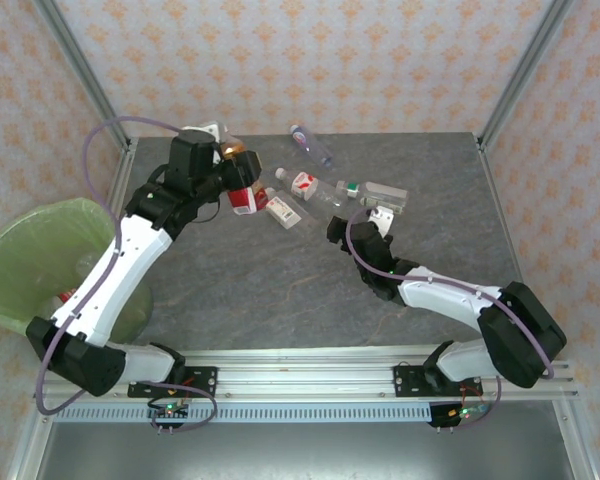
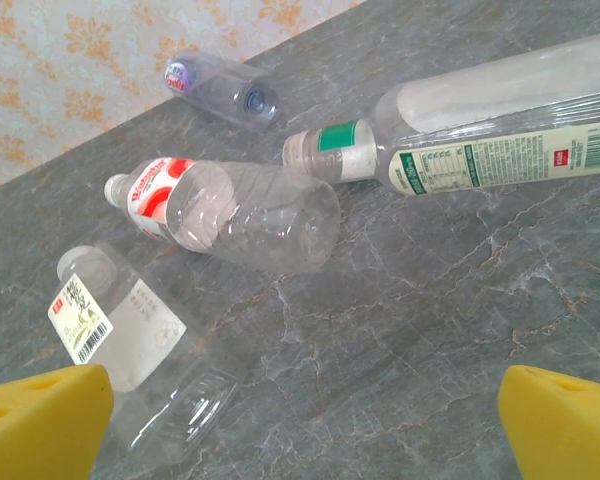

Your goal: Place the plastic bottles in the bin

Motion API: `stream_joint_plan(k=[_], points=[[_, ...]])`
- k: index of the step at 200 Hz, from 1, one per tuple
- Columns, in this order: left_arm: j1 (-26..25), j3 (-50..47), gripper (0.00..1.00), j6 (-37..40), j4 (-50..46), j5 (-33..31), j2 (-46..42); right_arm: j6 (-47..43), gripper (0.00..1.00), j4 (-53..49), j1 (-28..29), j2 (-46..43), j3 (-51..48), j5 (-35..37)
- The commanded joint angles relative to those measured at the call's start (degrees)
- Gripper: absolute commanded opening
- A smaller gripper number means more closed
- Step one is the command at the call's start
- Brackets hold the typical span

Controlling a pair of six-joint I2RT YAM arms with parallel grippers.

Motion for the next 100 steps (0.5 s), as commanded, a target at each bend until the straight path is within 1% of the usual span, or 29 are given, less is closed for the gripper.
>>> stream_joint_plan(k=[1,24,43,58,89,100], points=[[0.7,2.2,0.69,1.8,-2.9,-6.2,-3.2,1.3,0.99,1.2,-0.2,0.0,-0.4,2.9],[0.8,2.7,0.69,3.2,-4.1,-10.7,-5.7,1.8,0.99,-0.8,-0.2,0.5,0.5,3.4],[0.8,2.6,0.69,4.3,-5.2,-16.9,-7.9,2.3,0.99,-1.7,-0.3,0.8,1.3,3.2],[0.8,2.3,0.69,4.9,-5.9,-21.4,-9.6,2.6,0.99,-0.6,-0.3,0.7,1.2,3.0],[0.8,1.3,0.69,6.7,-5.6,-26.9,-13.4,2.0,0.99,1.7,-0.3,0.4,1.2,3.0],[0.8,0.0,0.7,7.1,-4.4,-29.9,-15.3,1.9,0.99,1.8,-0.2,0.4,1.2,3.1]])
